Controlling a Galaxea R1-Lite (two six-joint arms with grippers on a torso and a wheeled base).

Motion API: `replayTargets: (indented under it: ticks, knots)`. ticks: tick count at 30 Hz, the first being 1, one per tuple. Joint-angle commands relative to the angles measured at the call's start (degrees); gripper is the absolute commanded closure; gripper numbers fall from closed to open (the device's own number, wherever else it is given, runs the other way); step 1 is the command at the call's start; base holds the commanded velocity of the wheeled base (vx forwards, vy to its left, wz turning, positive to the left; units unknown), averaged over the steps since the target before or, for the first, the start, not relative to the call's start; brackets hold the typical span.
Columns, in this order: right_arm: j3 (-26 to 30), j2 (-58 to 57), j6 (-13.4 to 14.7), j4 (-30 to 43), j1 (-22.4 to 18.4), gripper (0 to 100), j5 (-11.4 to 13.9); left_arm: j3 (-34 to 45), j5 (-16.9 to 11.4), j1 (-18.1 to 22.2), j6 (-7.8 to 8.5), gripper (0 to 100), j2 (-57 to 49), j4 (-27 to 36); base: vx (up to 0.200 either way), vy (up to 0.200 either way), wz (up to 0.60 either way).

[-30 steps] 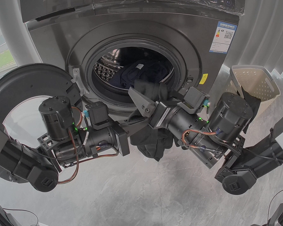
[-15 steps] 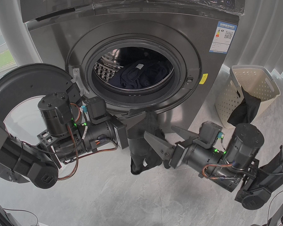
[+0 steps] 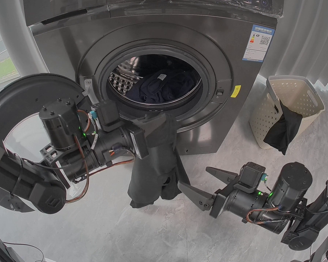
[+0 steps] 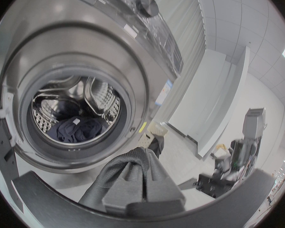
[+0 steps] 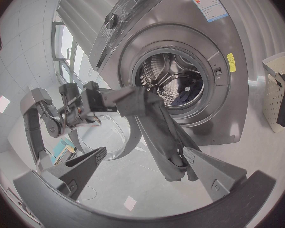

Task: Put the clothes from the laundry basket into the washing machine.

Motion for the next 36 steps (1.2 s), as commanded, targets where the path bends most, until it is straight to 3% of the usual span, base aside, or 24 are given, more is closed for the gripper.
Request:
replayTargets:
  ticks: [1, 5, 14, 36]
  knots:
    - [0.0, 3.6, -1.6, -0.7, -1.8, 0, 0.1, -1.9, 1.5, -0.5, -2.13, 100, -4.3, -1.2, 0.000, 0.000, 0.00]
    - [-0.2, 7.2, -2.5, -3.8, -3.1, 0, 0.1, -1.8, 2.8, -0.8, -2.57, 100, -10.3, -1.4, 0.000, 0.000, 0.00]
    - [-0.8, 9.1, -2.8, -3.9, -3.9, 0, 0.8, 3.7, 2.7, 0.0, -2.74, 100, -20.2, -1.6, 0.000, 0.000, 0.00]
    - [-6.2, 15.1, -3.3, -4.0, -3.1, 0, 0.8, 3.6, 2.8, -0.5, -2.92, 100, -22.0, -1.9, 0.000, 0.000, 0.00]
